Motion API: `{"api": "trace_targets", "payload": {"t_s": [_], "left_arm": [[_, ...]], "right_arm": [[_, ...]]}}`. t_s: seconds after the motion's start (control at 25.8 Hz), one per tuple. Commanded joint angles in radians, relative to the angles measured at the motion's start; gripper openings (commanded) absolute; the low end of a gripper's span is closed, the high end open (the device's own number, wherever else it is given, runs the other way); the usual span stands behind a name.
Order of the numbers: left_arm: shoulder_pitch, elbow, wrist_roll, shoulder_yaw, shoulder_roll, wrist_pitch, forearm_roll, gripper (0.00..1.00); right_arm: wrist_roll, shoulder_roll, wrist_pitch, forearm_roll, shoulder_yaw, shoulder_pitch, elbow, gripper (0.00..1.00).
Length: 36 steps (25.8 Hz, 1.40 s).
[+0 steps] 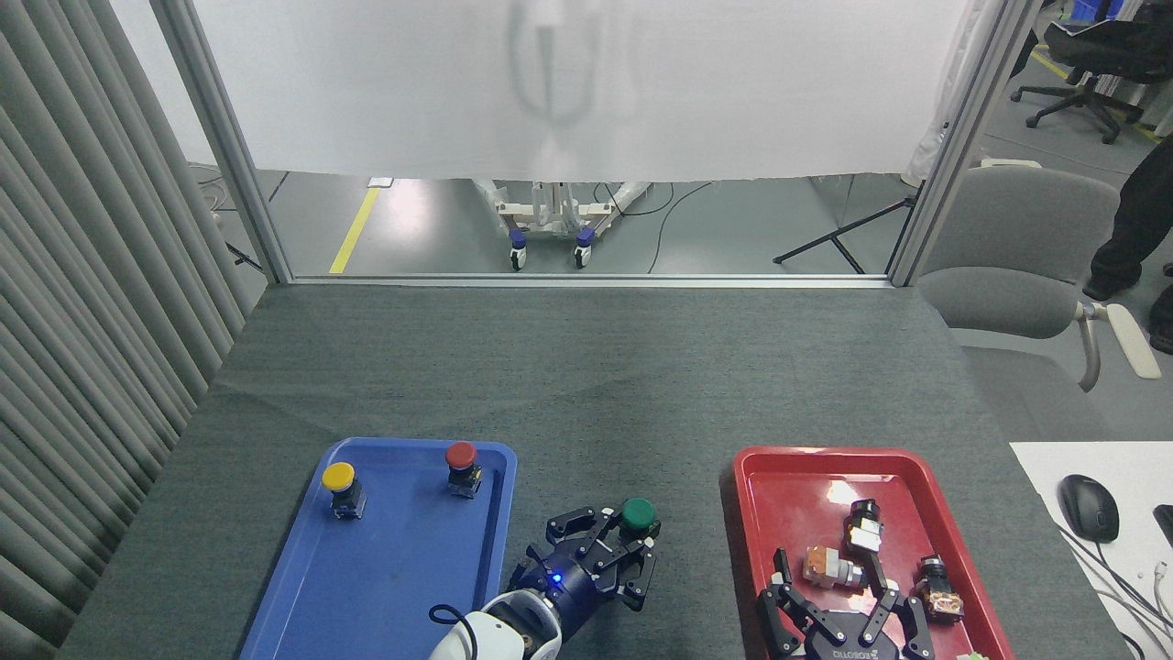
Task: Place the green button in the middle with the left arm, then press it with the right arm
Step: 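Carry the green button off the tray toward the table middle, then release the green button on the table and withdraw the left gripper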
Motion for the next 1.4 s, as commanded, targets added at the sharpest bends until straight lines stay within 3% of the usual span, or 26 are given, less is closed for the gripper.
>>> {"api": "trace_targets", "payload": {"t_s": [0.0, 0.04, 0.08, 0.27, 0.39, 0.5, 0.62, 0.7, 0.78, 0.93, 1.01, 1.13, 1.2, 1.36], "left_arm": [[0.001, -0.004, 0.019, -0.023, 0.0, 0.01, 0.001, 0.71], [0.001, -0.004, 0.023, -0.023, 0.0, 0.01, 0.002, 0.96], [0.002, -0.004, 0.022, -0.025, 0.0, 0.008, 0.001, 1.0], [0.024, -0.024, 0.019, -0.027, 0.0, 0.004, -0.01, 1.0], [0.071, -0.179, 0.01, -0.023, 0.02, 0.01, -0.01, 1.0], [0.182, -0.419, 0.007, 0.007, 0.147, 0.086, -0.007, 1.0], [0.317, -0.647, 0.007, 0.056, 0.279, 0.304, -0.001, 1.0], [0.381, -0.705, 0.007, 0.139, 0.339, 0.393, 0.025, 1.0], [0.441, -0.708, 0.007, 0.233, 0.365, 0.375, 0.082, 1.0], [0.513, -0.715, 0.005, 0.348, 0.383, 0.271, 0.13, 1.0], [0.513, -0.713, -0.021, 0.358, 0.389, 0.246, 0.133, 1.0], [0.503, -0.719, -0.153, 0.362, 0.392, 0.232, 0.13, 1.0], [0.501, -0.751, -0.193, 0.369, 0.392, 0.217, 0.133, 1.0], [0.504, -0.799, -0.187, 0.403, 0.389, 0.214, 0.133, 1.0]], "right_arm": [[0.006, 0.003, -0.006, 0.001, 0.0, 0.0, 0.0, 1.0], [0.006, 0.004, -0.008, 0.001, 0.0, 0.0, 0.0, 1.0], [0.006, 0.004, -0.006, 0.001, 0.0, 0.0, 0.0, 1.0], [0.006, -0.007, -0.006, 0.001, -0.003, -0.009, 0.004, 1.0], [0.006, -0.011, -0.005, 0.001, -0.025, -0.016, 0.006, 1.0], [0.006, -0.011, -0.006, 0.001, -0.029, -0.016, 0.006, 1.0], [0.006, -0.011, -0.006, 0.001, -0.028, -0.016, 0.012, 1.0], [0.008, -0.01, -0.006, 0.001, -0.025, -0.018, 0.014, 0.99], [0.008, -0.008, -0.005, 0.001, -0.019, -0.033, 0.015, 0.97], [0.009, -0.004, -0.006, 0.004, 0.018, -0.07, 0.032, 0.77], [0.009, -0.002, -0.008, 0.012, 0.044, -0.086, 0.04, 0.56], [0.011, 0.001, -0.009, 0.05, 0.089, -0.093, 0.063, 0.18], [0.012, 0.004, -0.008, 0.086, 0.124, -0.122, 0.086, 0.03], [0.035, 0.015, -0.006, 0.087, 0.165, -0.162, 0.126, 0.0]]}}
